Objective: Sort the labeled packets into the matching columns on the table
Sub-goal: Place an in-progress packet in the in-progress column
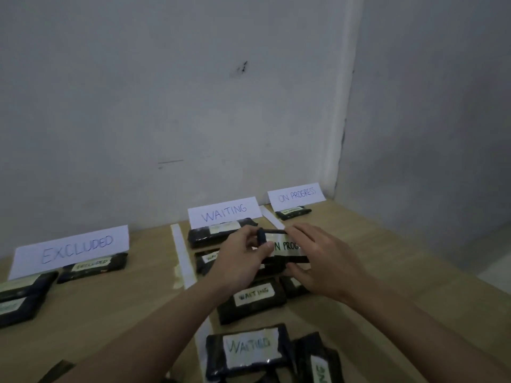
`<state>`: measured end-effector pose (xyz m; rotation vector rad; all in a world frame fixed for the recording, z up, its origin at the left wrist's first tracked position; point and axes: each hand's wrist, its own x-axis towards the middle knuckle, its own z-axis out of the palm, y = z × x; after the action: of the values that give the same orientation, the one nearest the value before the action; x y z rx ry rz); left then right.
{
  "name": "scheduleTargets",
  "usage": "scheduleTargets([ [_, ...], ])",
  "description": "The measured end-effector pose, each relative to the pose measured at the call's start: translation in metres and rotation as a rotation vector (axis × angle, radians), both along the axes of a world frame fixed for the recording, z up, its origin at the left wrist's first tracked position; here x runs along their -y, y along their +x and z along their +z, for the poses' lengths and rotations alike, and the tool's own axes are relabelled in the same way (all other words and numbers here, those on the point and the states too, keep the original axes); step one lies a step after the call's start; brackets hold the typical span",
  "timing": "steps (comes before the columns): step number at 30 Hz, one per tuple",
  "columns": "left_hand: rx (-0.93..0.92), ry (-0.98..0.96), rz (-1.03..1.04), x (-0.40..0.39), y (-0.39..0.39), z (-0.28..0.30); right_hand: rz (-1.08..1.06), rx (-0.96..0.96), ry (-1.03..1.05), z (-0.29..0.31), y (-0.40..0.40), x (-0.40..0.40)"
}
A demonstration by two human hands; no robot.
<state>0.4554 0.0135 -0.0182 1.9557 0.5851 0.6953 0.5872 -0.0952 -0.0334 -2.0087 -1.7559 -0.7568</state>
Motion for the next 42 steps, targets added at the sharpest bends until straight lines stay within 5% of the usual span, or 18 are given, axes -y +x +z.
scheduleTargets([
  [16,-0.537,0.869,-0.221,-0.056,0.171,-0.017,-0.443,-0.062,-0.342,-0.028,0.251,-0.082],
  [29,-0.554,0.921,-0.267,-0.065,0.204,-0.048,-0.48,-0.2,-0.592,-0.052,0.306,-0.147],
  [42,-0.611,0.962,-0.247,-0.05,0.159,-0.02,-0.307,-0.125,-0.429,-0.024,0.222,-0.078],
])
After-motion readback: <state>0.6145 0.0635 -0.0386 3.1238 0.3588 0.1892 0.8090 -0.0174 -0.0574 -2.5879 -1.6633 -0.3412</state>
